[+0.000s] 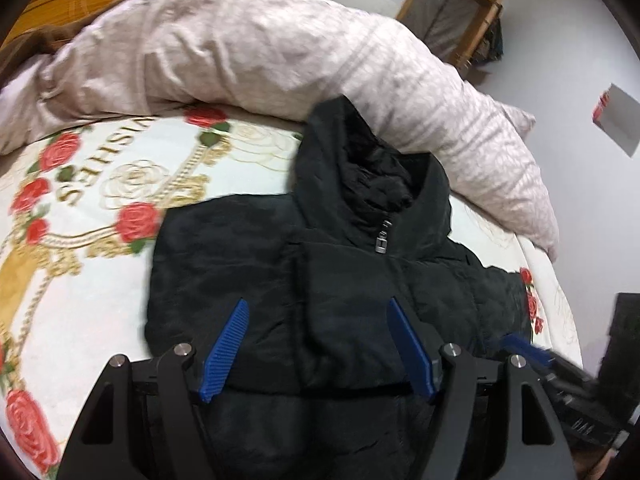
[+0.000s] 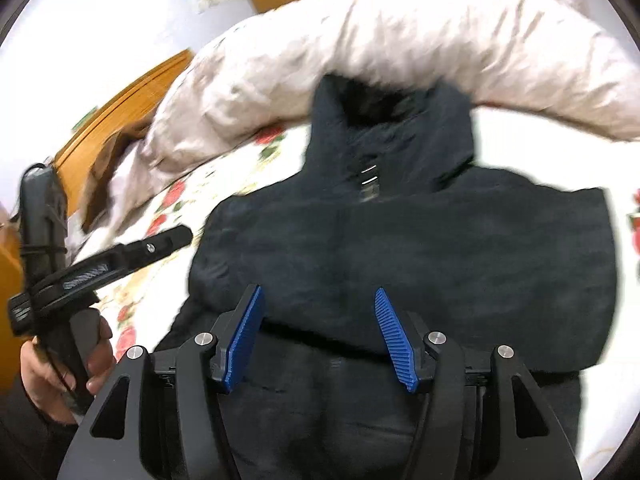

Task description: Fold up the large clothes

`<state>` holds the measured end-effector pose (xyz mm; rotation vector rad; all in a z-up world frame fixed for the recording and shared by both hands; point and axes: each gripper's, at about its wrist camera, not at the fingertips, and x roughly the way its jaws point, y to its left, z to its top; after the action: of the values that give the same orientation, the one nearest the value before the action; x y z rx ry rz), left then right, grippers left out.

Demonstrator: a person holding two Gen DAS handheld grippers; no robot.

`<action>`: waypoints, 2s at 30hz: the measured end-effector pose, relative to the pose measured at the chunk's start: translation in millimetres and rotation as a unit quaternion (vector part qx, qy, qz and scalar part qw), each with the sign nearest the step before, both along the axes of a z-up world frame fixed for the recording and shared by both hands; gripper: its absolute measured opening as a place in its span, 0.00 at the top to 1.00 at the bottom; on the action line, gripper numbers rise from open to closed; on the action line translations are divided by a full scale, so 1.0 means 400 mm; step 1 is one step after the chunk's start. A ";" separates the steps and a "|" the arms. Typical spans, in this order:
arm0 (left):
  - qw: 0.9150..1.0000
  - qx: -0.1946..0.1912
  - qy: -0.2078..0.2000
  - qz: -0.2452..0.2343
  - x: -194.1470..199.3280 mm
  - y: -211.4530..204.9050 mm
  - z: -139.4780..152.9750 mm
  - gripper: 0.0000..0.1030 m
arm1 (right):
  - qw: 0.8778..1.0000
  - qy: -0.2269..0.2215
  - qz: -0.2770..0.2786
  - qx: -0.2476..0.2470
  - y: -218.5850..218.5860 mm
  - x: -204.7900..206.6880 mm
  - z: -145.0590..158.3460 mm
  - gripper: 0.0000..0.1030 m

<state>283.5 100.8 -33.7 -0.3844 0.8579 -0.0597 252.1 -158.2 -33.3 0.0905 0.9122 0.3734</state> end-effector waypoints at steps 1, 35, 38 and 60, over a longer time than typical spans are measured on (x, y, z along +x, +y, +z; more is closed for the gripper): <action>1.000 0.000 0.001 -0.008 0.015 -0.017 -0.008 0.29 | 1.000 -0.005 -0.020 -0.007 -0.039 0.005 -0.001 0.43; 0.993 0.113 0.032 -0.014 0.190 -0.071 -0.207 0.63 | 0.981 0.031 -0.149 -0.124 -0.369 0.277 -0.205 0.56; 0.993 0.112 0.041 -0.013 0.189 -0.066 -0.175 0.64 | 0.981 0.020 -0.156 -0.112 -0.376 0.246 -0.147 0.56; 0.994 0.099 0.046 -0.027 0.058 -0.114 -0.160 0.59 | 0.984 0.050 -0.125 -0.117 -0.329 0.086 -0.158 0.56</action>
<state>306.8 55.2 -97.7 -0.1797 0.9570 -0.0058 286.6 -289.9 -96.6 0.0069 1.0257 0.0257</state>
